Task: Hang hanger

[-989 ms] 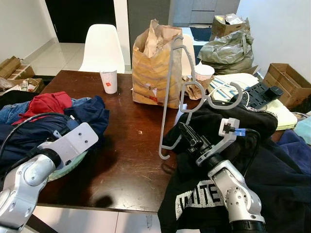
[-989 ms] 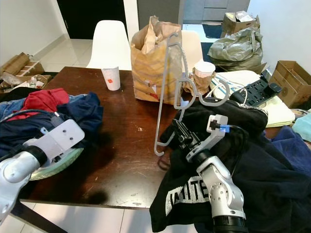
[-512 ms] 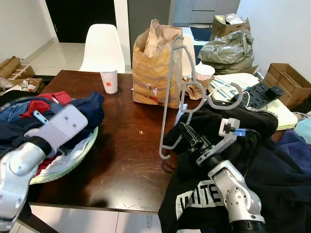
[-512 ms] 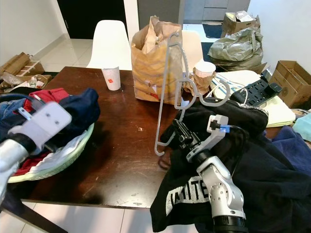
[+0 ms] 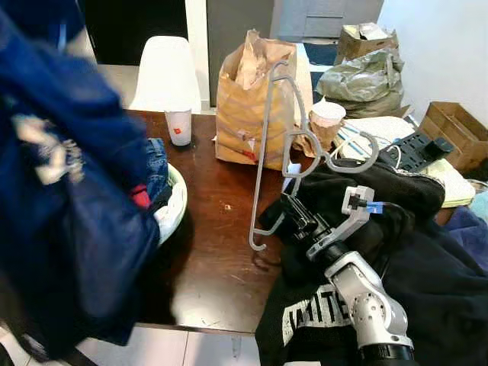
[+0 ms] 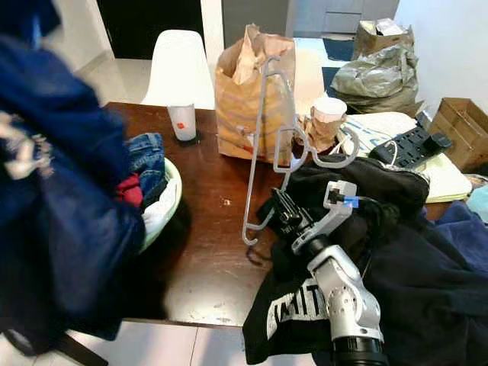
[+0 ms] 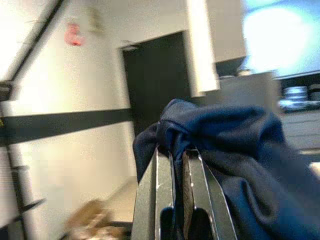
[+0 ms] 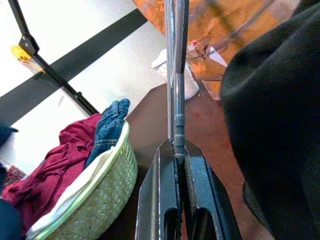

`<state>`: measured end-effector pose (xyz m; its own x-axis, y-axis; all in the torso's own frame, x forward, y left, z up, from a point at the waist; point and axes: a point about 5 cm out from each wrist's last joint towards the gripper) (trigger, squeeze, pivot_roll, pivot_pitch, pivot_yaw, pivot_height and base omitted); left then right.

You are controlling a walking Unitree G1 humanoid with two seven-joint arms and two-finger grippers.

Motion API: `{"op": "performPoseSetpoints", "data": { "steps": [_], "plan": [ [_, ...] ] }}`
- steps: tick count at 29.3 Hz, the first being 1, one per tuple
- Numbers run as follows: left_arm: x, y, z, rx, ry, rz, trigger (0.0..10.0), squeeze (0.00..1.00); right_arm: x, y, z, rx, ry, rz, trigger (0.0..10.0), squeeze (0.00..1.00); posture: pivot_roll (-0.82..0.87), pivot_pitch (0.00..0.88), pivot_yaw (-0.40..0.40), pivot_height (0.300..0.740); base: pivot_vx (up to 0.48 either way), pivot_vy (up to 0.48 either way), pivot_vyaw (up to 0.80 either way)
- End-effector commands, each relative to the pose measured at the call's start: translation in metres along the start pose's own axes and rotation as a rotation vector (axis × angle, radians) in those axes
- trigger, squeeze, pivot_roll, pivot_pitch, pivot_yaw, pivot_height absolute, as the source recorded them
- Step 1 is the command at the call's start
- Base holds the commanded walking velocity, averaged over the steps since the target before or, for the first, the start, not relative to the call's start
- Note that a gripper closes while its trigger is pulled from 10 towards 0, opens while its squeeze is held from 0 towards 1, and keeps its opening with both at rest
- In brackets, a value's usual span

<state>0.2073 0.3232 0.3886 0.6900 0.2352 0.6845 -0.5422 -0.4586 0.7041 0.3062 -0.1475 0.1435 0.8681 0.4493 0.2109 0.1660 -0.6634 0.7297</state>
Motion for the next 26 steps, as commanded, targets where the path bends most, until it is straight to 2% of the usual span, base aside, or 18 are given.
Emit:
{"op": "performPoseSetpoints", "data": {
  "steps": [1,2,3,4,6,8,9,11,12,13,14,17,18,22,25,26],
  "plan": [
    [0.003,0.016,-0.033,0.074,0.16,0.034,0.0,0.0,-0.002,-0.001,0.003,-0.001,-0.015,0.009,10.0,0.0,0.02,0.069,0.003,0.74,0.0,0.0,0.0],
    [0.003,0.016,-0.033,0.074,0.16,0.034,0.0,0.0,-0.002,-0.001,0.003,-0.001,-0.015,0.009,10.0,0.0,0.02,0.069,0.003,0.74,0.0,0.0,0.0],
    [0.004,0.021,-0.043,0.097,0.2,0.04,0.0,0.0,-0.002,-0.002,0.002,0.0,-0.014,0.009,10.0,0.0,0.02,0.068,0.003,0.74,0.0,0.0,0.0],
    [0.004,0.021,-0.043,0.097,0.2,0.04,0.0,0.0,-0.002,-0.002,0.002,0.0,-0.014,0.009,10.0,0.0,0.02,0.068,0.003,0.74,0.0,0.0,0.0],
    [0.006,0.037,-0.056,0.127,0.268,0.072,0.0,0.0,-0.002,-0.002,0.002,0.0,-0.015,0.01,10.0,0.0,0.02,0.065,0.002,0.74,0.0,0.0,0.0],
    [0.005,0.05,-0.063,0.178,0.32,0.101,0.0,0.0,-0.002,-0.001,0.003,0.0,-0.016,0.01,10.0,0.0,0.02,0.063,0.0,0.74,0.0,0.0,0.0],
    [0.005,0.05,-0.063,0.178,0.32,0.101,0.0,0.0,-0.002,-0.001,0.003,0.0,-0.016,0.01,10.0,0.0,0.02,0.063,0.0,0.74,0.0,0.0,0.0],
    [0.004,0.066,-0.071,0.268,0.378,0.144,0.0,0.0,-0.002,-0.001,0.003,0.0,-0.017,0.01,10.0,0.0,0.02,0.062,-0.002,0.74,0.0,0.0,0.0],
    [0.004,0.066,-0.071,0.268,0.378,0.144,0.0,0.0,-0.002,-0.001,0.003,0.0,-0.017,0.01,10.0,0.0,0.02,0.062,-0.002,0.74,0.0,0.0,0.0],
    [0.004,0.078,-0.078,0.318,0.424,0.175,0.0,0.0,-0.002,-0.001,0.004,0.001,-0.017,0.009,10.0,0.0,0.02,0.059,-0.002,0.74,0.0,0.0,0.0],
    [0.004,0.078,-0.078,0.318,0.424,0.175,0.0,0.0,-0.002,-0.001,0.004,0.001,-0.017,0.009,10.0,0.0,0.02,0.059,-0.002,0.74,0.0,0.0,0.0],
    [0.002,0.102,-0.097,0.416,0.538,0.228,0.0,0.0,-0.002,-0.001,0.004,0.003,-0.016,0.006,10.0,0.0,0.02,0.057,-0.003,0.74,0.0,0.0,0.0],
    [0.002,0.102,-0.097,0.416,0.538,0.228,0.0,0.0,-0.002,-0.001,0.004,0.003,-0.016,0.006,10.0,0.0,0.02,0.057,-0.003,0.74,0.0,0.0,0.0],
    [-0.001,0.108,-0.109,0.526,0.622,0.228,0.0,0.0,-0.002,-0.002,0.004,0.004,-0.016,0.004,10.0,0.0,0.02,0.053,-0.003,0.74,0.0,0.0,0.0],
    [-0.001,0.098,-0.11,0.614,0.667,0.19,0.0,0.0,-0.002,-0.002,0.004,0.002,-0.017,0.002,10.0,0.0,0.01,0.053,-0.003,0.74,0.0,0.0,0.0],
    [-0.001,0.098,-0.11,0.614,0.667,0.19,0.0,0.0,-0.002,-0.002,0.004,0.002,-0.017,0.002,10.0,0.0,0.01,0.053,-0.003,0.74,0.0,0.0,0.0]
  ]
}}
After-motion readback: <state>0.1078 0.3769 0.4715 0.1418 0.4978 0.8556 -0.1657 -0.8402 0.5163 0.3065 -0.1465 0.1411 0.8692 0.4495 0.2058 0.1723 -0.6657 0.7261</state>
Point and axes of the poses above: a point about 5 cm out from each wrist's last joint towards the gripper, its own x axis pointing out of the wrist towards the gripper, its own y axis along the axis of the wrist's last joint, z = x × y, and after that the axes turned 8 degrees about x, right-handed
